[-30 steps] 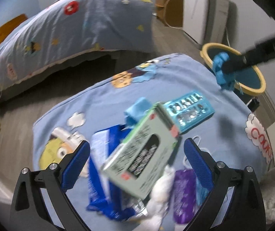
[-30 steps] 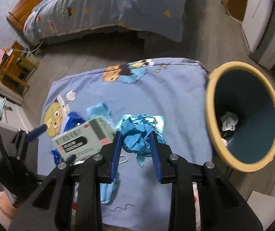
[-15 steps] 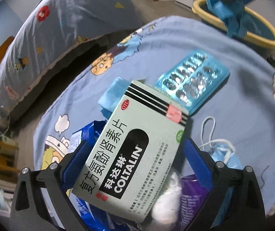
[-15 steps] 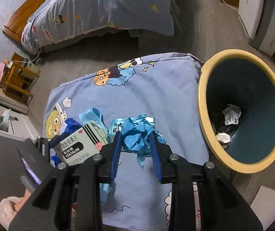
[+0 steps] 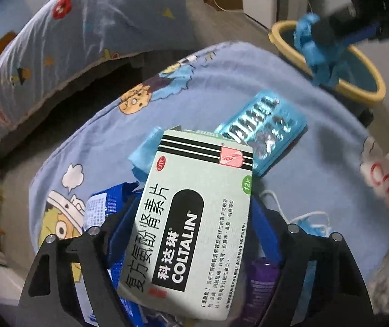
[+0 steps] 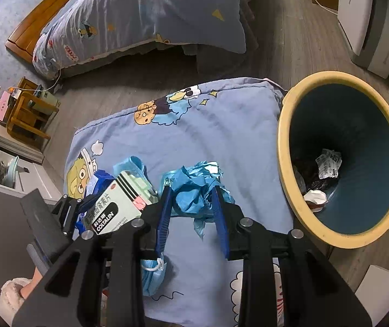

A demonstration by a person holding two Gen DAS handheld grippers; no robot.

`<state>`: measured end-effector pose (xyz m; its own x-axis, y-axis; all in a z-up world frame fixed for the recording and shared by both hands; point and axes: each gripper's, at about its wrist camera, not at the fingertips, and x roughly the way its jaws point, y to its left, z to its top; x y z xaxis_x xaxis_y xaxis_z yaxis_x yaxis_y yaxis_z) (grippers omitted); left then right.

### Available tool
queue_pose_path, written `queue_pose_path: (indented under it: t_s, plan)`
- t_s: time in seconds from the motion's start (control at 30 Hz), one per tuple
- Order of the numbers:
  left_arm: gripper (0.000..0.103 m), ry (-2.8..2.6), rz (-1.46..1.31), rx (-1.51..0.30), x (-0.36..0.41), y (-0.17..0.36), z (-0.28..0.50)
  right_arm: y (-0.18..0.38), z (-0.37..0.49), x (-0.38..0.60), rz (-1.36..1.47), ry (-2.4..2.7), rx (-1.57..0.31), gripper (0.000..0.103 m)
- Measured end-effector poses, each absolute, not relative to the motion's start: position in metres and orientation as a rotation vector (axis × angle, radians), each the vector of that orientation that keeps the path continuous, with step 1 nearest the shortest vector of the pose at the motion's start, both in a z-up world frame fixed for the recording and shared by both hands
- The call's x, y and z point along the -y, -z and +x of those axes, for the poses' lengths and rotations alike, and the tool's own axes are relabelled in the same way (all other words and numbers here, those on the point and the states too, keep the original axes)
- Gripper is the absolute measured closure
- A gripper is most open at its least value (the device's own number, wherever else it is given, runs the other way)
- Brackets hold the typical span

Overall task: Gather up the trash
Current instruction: 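Grasp the COLTALIN medicine box with the left gripper and lift it, then carry the blue glove and COLTALIN box over the bin with both grippers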

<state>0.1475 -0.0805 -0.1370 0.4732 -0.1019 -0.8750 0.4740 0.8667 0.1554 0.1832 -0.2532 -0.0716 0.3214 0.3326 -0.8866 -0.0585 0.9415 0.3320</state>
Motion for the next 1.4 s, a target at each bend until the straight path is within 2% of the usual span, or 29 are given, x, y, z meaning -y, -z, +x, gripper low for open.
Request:
queue_pose_path:
  t_s: [0.4, 0.6, 1.0, 1.4]
  plan:
    - [0.027, 0.36, 0.23, -0.956, 0.071, 0.095, 0.15, 0.063, 0.185, 0.26, 0.267, -0.256, -1.196, 0.073]
    - [0.027, 0.34, 0.23, -0.914, 0.079, 0.072, 0.151, 0.056, 0.189, 0.276, 0.268, -0.217, -1.168, 0.073]
    - [0.027, 0.394, 0.208, -0.878, 0.126, 0.043, 0.149, 0.051, 0.192, 0.324, 0.128, -0.044, -1.107, 0.073]
    - [0.027, 0.505, 0.265, -0.871, 0.202, 0.038, 0.147, 0.047, 0.194, 0.404, 0.178, 0.096, -1.071, 0.073]
